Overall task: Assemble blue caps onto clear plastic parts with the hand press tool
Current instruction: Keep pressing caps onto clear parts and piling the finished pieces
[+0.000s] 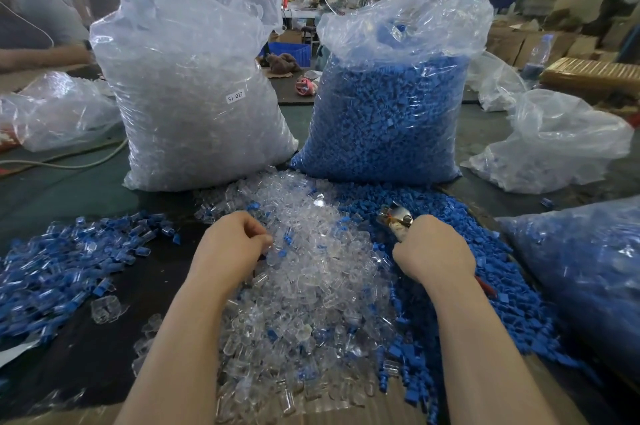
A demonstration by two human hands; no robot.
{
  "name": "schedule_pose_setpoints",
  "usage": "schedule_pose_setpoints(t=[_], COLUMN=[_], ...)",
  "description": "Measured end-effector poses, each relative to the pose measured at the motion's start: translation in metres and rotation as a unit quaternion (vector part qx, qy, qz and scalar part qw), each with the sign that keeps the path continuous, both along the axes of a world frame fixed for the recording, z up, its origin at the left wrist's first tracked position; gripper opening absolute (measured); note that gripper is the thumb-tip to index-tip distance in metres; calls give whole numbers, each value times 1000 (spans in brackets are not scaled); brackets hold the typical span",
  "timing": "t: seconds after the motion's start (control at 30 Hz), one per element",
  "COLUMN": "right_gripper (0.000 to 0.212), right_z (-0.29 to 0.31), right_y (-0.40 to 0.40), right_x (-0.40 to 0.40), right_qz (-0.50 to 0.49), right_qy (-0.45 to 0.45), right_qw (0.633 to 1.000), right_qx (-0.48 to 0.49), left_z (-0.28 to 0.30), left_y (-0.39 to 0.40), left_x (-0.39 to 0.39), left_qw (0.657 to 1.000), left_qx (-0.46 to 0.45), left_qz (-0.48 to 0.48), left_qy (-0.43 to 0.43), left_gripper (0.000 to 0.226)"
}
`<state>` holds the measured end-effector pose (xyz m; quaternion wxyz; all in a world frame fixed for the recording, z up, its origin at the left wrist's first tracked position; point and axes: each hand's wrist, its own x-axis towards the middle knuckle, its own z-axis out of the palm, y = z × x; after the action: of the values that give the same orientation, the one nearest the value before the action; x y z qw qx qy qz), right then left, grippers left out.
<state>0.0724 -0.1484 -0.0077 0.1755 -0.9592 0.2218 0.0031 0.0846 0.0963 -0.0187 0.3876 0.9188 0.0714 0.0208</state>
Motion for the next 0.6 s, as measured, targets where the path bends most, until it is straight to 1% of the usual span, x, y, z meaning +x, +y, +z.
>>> schedule_pose_setpoints(t=[0.07,0.13,0.2,0.3,0.37,0.47,0.53,0.6], right_gripper=[25,31,34,26,25,24,21,18], right_z=[0,2,4,7,8,9,9,10], right_y=[-2,-3,-1,4,7,9,10,11], right_x=[2,4,5,4,4,4,4,3], right_qz=[0,13,38,67,76,80,79,83], right_qy=[-35,-74,-119,-178,-203,-223,-237,-254], right_qw=[999,993,981,957,943,928,920,911], right_qx=[32,88,146,221,254,289,302,313], left_z=[3,7,12,19,22,25,27,28], left_y=[-1,-4,-9,-18,-22,-29,-32,-34], left_x=[0,0,-1,-3,-5,-9,-11,-10], left_qw=[998,988,971,935,919,899,891,892], left_qx=[-59,-145,-236,-353,-390,-429,-446,-446], left_qz=[14,20,8,-18,-46,-85,-81,-63], left_qy=[-34,-49,-42,-34,-32,-20,-20,-27], left_gripper=[8,7,7,11,18,18,30,32])
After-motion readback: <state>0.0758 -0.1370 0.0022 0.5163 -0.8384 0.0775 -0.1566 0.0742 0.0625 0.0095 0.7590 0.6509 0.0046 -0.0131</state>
